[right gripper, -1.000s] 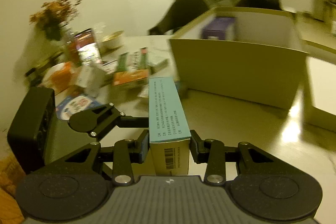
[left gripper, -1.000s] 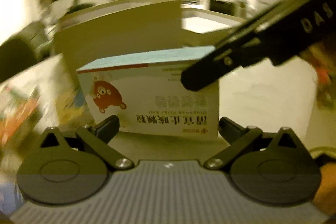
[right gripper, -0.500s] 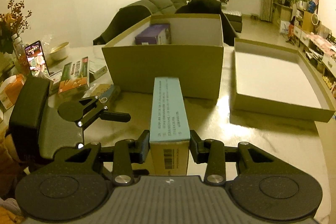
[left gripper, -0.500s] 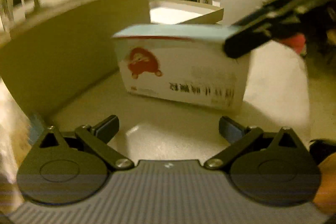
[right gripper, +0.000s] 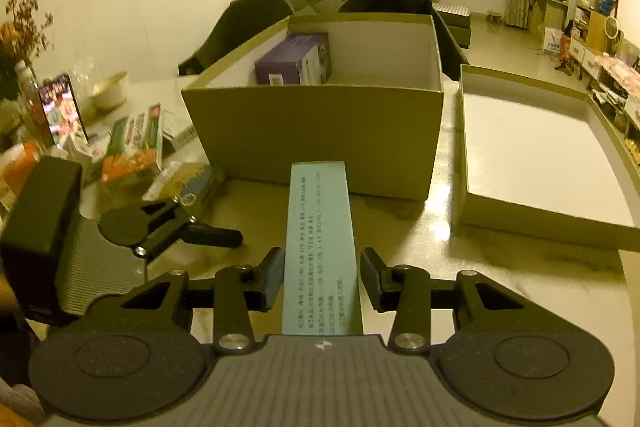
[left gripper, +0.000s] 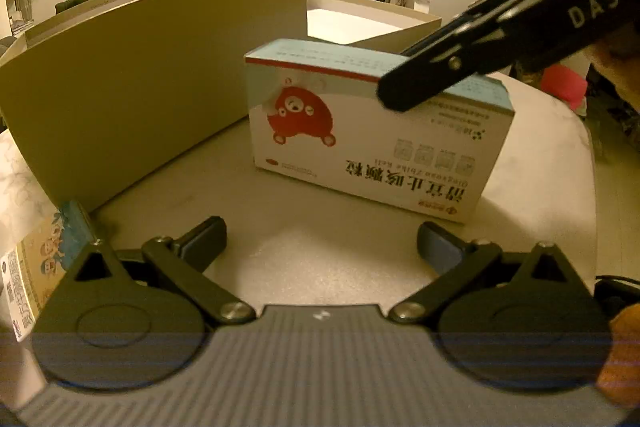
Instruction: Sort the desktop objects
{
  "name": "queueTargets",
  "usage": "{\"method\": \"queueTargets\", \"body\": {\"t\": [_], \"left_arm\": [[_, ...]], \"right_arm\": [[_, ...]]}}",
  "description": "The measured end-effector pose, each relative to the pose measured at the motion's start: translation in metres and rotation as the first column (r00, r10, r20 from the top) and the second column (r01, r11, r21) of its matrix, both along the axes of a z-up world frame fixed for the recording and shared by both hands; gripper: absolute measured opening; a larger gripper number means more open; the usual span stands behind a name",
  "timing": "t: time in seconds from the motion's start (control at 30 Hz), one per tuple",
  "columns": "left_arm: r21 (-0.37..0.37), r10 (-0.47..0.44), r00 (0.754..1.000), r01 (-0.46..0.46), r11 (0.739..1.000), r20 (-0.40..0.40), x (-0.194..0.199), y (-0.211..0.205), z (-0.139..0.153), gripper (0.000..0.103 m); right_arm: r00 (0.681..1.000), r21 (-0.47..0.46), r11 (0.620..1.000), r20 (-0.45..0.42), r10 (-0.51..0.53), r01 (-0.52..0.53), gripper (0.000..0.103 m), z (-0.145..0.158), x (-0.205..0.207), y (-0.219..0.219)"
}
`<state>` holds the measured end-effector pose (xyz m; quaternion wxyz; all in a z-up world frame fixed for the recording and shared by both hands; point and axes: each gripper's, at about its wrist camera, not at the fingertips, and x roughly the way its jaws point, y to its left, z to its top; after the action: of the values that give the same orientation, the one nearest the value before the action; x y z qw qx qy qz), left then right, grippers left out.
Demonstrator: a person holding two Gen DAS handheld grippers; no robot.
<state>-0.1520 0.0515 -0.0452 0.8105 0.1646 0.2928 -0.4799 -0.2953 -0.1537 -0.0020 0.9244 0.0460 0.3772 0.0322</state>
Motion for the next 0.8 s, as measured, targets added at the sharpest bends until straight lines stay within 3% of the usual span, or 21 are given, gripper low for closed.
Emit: {"method": "queueTargets", "body": {"t": [0.8], "left_arm": [[0.000,-0.001,1.000,0.001,1.000,0.000,0.000,-0.003,0.002,0.103]], "right_arm": [[1.000,-0.009,1.000,-0.017,0.016,-0.016,0.047,-0.006,0.021,0.007]]}}
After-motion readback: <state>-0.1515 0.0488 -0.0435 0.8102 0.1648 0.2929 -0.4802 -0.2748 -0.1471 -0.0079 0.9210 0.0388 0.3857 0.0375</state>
